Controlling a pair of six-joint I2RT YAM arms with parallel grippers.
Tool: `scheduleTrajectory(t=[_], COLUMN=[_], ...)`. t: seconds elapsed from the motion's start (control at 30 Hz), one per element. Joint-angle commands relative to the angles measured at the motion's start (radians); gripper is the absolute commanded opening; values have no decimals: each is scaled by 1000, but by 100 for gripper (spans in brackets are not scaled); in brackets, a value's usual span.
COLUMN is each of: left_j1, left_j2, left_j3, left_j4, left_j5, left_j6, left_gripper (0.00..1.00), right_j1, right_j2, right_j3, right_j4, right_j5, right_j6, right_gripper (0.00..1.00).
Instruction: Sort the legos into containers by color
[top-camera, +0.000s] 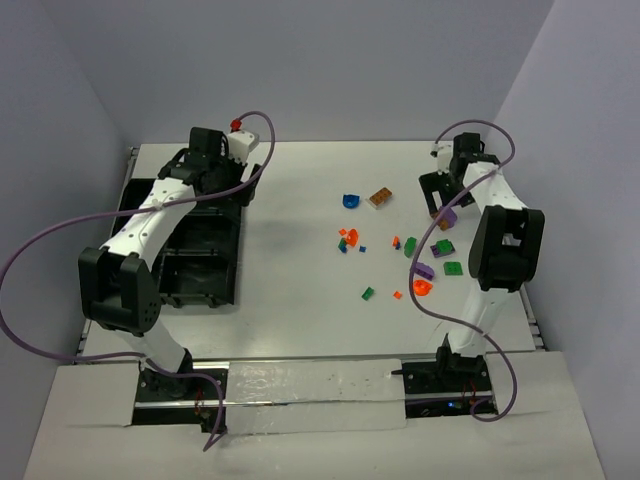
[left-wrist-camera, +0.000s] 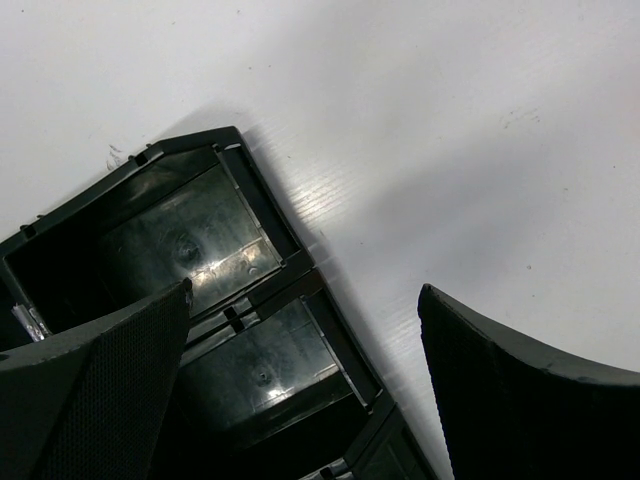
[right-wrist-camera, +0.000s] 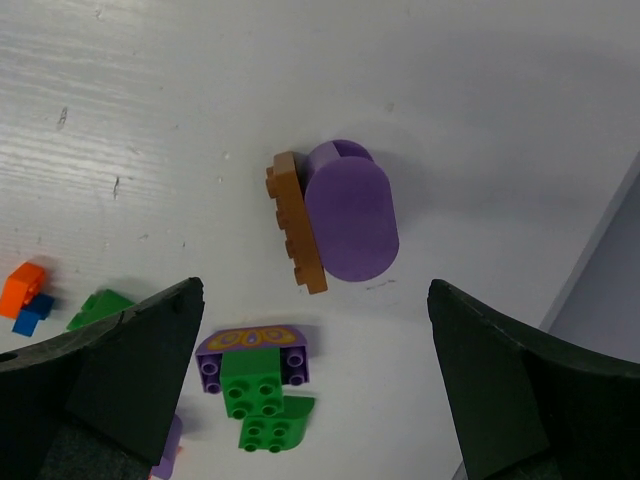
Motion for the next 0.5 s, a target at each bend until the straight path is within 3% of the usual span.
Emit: scheduleTrajectory(t=[0.0,0.47], left_j1=[-4,-7], left_j2=[8,36], left_j3=[37,63], left_j4=[23,12], left_j5=[2,27], left_j6=[3,-52], left_gripper=[99,99], right_j1=[-15,-36], right_j2=[69,191], right_j3=[97,119], right_j4=[-38,-78], right_j5=[-2,-40], right_j6=[-36,-91], right_gripper=[100,96])
